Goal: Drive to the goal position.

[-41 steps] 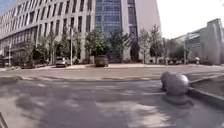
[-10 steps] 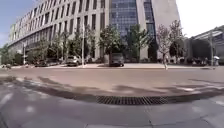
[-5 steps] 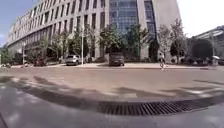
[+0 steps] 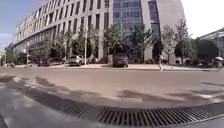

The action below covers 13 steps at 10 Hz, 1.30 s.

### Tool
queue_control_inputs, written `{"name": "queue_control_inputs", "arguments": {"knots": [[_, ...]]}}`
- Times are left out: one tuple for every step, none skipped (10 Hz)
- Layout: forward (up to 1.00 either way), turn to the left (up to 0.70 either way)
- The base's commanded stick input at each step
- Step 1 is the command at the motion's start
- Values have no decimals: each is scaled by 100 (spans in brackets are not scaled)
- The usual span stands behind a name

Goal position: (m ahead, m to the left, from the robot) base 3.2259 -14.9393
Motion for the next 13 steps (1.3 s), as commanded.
{"name": "queue_control_inputs", "arguments": {"knots": [[45,27],[45,27],[45,27],[45,27],[45,3],[45,0],[45,0],[45,0],[45,0],[45,0],[45,0],[45,0],[45,0]]}}
